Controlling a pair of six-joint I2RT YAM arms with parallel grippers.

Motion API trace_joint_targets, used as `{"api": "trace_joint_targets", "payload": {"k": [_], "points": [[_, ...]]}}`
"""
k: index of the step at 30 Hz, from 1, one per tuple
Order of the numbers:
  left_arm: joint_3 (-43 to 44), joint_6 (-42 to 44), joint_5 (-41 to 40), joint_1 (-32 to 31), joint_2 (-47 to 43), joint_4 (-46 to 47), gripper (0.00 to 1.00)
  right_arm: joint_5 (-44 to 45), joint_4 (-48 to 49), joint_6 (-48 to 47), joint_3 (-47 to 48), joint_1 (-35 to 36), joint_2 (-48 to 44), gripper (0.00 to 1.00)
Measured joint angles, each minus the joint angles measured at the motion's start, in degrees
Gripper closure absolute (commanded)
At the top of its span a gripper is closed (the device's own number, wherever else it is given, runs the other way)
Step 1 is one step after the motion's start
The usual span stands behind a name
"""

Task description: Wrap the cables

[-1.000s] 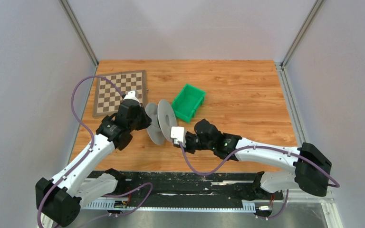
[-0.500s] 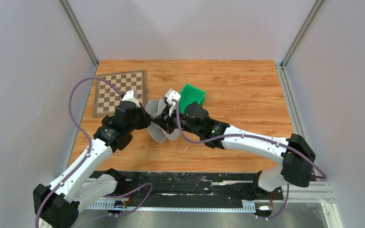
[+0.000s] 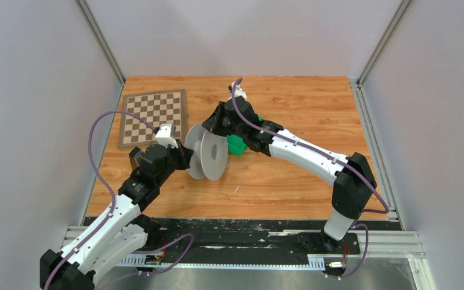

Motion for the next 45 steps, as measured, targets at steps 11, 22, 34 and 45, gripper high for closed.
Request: {"api": "trace_joint_targets", "payload": {"k": [11,22,34,45], "points": [[-7.19,13.16,0.33,-3.41,-6.10,11.98,1.00,-7.80,-7.78,17.11,0.15,-8.59,0.72,1.00],[-11.37,22.93,5.77,-3.85,-10.80,16.09,1.00,-24.90,-8.50,25.27,-1.84,-11.69,2.16,1.00],[-14.19,33.24,13.14,-4.20,-15.82,18.78,1.00,-38.45,-9.57,28.04,-6.91,-12.57,5.31,1.00],[-14.34,36.35,15.28,-4.35,-19.41,15.93,1.00,-39.21,-10.23,29.79,-10.36,-12.52,3.08,1.00]]}}
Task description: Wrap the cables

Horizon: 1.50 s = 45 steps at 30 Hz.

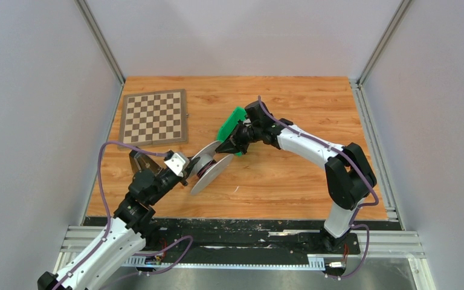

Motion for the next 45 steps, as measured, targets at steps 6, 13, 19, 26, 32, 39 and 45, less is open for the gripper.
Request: {"api": "trace_joint_targets", "payload": {"k": [6,13,19,26,32,39,45], "points": [[0.00,-0.13,1.51,-0.26,-2.16,-2.43,1.00,1.75,-1.05,0.66,-2.27,0.00,-0.15,1.00],[0.00,-0.50,1.62,-0.26,-2.60,-2.49,1.00,2.60,-1.05,0.90,-2.27,0.09,-0.13,1.00],[0.48,-0.70,1.01,-0.26,-1.99,-4.48,1.00,3.58,-0.81,1.49,-3.15,0.15,-0.15,0.94],[0.68,-0.87,-1.33,-0.24,-2.05,-7.10,1.00,5.05,-0.66,1.81,-3.63,0.33,-0.46,0.90],[1.05,-0.94,-2.19,-0.22,-2.36,-8.92,1.00,5.33,0.13,1.90,-4.87,0.31,-1.66,0.86],[1.95,-0.96,-1.95,-0.22,-2.05,-10.78,1.00,5.53,1.01,1.46,-6.45,-0.02,-3.10,0.79],[3.17,-1.14,-2.19,-0.20,-0.61,-11.85,1.00,4.96,4.35,1.92,-8.39,-0.15,-3.91,0.77]]}}
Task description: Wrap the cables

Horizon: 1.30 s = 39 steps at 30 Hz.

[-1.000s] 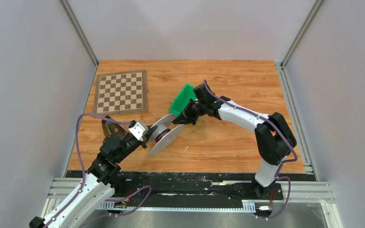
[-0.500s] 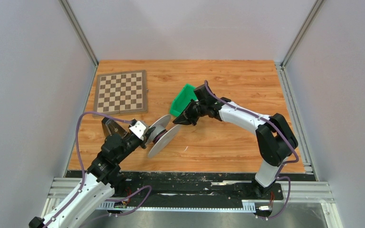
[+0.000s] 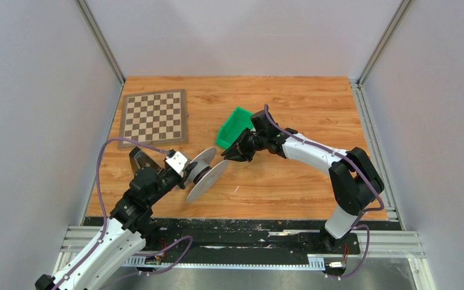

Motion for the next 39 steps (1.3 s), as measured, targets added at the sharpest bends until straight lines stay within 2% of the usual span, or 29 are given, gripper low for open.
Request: {"api": "trace_joint_targets", "payload": {"k": [7,13,27,30,33,39], "points": [[0.83,0.07,-0.44,0.02,1.31,-1.49,1.00,-0.13,1.05,0.39,-1.51,-0.55,0.00,0.76],[2.69,0.24,-1.51,0.13,2.01,-3.04,1.00,-0.15,1.33,0.28,-2.29,-1.70,-1.11,0.70],[8.48,0.17,-1.62,0.39,6.58,-8.33,1.00,1.42,1.18,-6.47,-6.08,-6.38,-11.04,0.66],[10.97,-0.04,-0.76,0.39,8.28,-11.32,1.00,2.78,1.16,-12.81,-6.08,-7.17,-14.23,0.59],[13.62,-0.44,0.31,0.42,9.79,-14.16,1.00,3.52,1.11,-23.74,-5.81,-7.48,-18.12,0.55],[20.20,-1.64,4.02,0.44,13.40,-20.44,1.00,-5.20,3.08,-54.12,-5.77,-5.44,-29.07,0.48]]}}
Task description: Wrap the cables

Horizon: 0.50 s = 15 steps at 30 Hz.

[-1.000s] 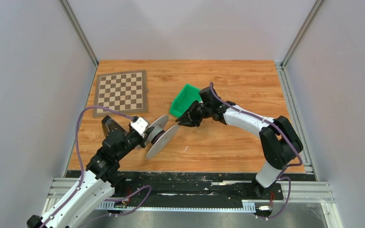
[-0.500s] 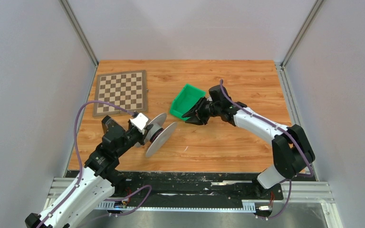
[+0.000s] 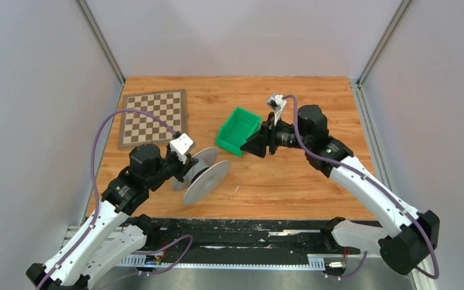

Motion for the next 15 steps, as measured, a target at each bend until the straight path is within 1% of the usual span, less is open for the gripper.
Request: {"api": "trace_joint_targets", "payload": {"k": [4,7,10,15], "points": [[3.67,-0.55,3.34,0.00,1.92,-3.02,1.00,-7.21,2.93,-18.78,-1.84,4.39,-6.82,0.45],[5.33,-0.79,5.75,0.00,2.69,-4.72,1.00,-10.29,4.42,-31.12,-3.61,8.92,-9.22,0.44],[6.49,-0.76,7.45,0.00,3.48,-6.27,1.00,-12.61,4.70,-41.40,-3.98,13.05,-8.57,0.43],[7.74,-0.28,9.27,0.00,4.98,-8.39,1.00,-14.21,4.63,-52.54,-2.99,15.69,-4.24,0.40]]}}
